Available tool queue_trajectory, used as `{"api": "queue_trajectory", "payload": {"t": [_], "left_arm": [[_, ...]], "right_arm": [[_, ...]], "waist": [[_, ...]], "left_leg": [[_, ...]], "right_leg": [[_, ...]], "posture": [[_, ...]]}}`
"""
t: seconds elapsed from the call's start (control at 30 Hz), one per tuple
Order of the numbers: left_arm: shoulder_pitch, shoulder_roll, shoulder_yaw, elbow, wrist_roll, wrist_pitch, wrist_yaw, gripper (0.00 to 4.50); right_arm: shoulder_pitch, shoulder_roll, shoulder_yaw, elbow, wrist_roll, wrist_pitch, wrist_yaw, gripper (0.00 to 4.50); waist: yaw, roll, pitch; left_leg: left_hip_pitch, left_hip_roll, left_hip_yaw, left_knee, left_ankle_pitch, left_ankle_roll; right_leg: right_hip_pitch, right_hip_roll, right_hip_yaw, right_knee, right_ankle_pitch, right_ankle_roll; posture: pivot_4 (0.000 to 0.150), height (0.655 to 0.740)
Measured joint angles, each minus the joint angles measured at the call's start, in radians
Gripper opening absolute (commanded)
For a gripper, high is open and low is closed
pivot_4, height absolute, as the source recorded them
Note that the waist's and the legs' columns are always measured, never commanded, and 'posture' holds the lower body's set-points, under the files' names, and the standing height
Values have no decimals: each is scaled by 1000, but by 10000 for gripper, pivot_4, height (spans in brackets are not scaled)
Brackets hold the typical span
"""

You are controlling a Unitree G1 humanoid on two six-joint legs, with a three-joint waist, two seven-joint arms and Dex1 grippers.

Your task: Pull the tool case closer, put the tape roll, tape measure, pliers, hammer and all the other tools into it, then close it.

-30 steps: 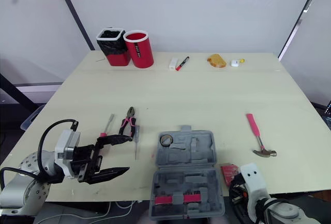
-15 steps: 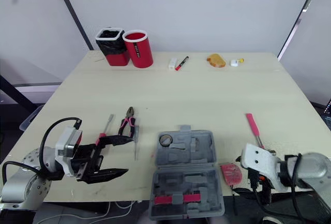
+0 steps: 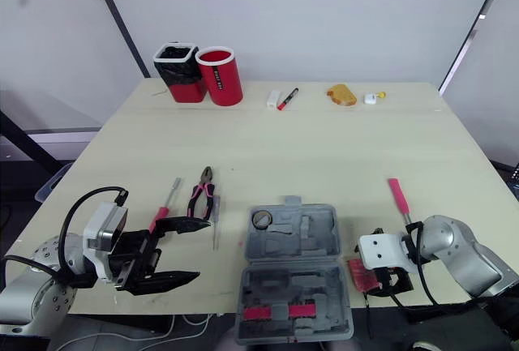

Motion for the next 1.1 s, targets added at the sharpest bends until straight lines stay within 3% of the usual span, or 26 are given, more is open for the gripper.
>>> {"api": "queue_trajectory", "payload": {"t": [0.37, 0.47, 0.53, 0.7, 0.9, 1.1], "left_arm": [[0, 0, 0, -3, 0, 10, 7, 45000], [-1, 0, 0, -3, 0, 10, 8, 45000], [-1, 0, 0, -3, 1, 10, 8, 45000], [-1, -1, 0, -3, 2, 10, 14, 45000], [6, -7, 3, -4, 0, 10, 40, 45000], [38, -58, 44, -6, -16, 15, 126, 45000]], "right_arm": [[0, 43, 1, 58, -41, -46, 3, 44359], [0, 47, 1, 68, -46, -50, 3, 33205], [0, 47, 1, 68, -47, -53, 3, 28732], [1, 37, -2, 35, -42, -44, 12, 28730], [-66, -11, -42, -152, 21, 145, 73, 28730], [-440, 5, 19, -296, 82, 577, 194, 28730]], "waist": [[0, 0, 0], [0, 0, 0], [0, 0, 0], [-1, 1, 0], [-3, 2, 1], [-10, 2, 1]], "left_leg": [[1, 0, 1, 1, 0, 0], [1, 0, 1, 1, 0, 0], [1, 0, 1, 1, 0, 0], [2, 0, 2, 1, 0, 0], [2, 0, 2, 2, 0, 0], [9, 2, 2, 1, 0, 0]], "right_leg": [[0, 0, 1, 1, 0, 0], [0, 0, 1, 2, 0, 0], [0, 0, 1, 2, 0, 0], [0, 0, 2, 2, 0, 0], [0, 0, 3, 3, 0, 0], [1, 0, 7, 8, 0, -1]], "posture": [[1500, 7400], [1500, 7400], [1500, 7400], [1500, 7400], [1500, 7400], [1500, 7400]]}}
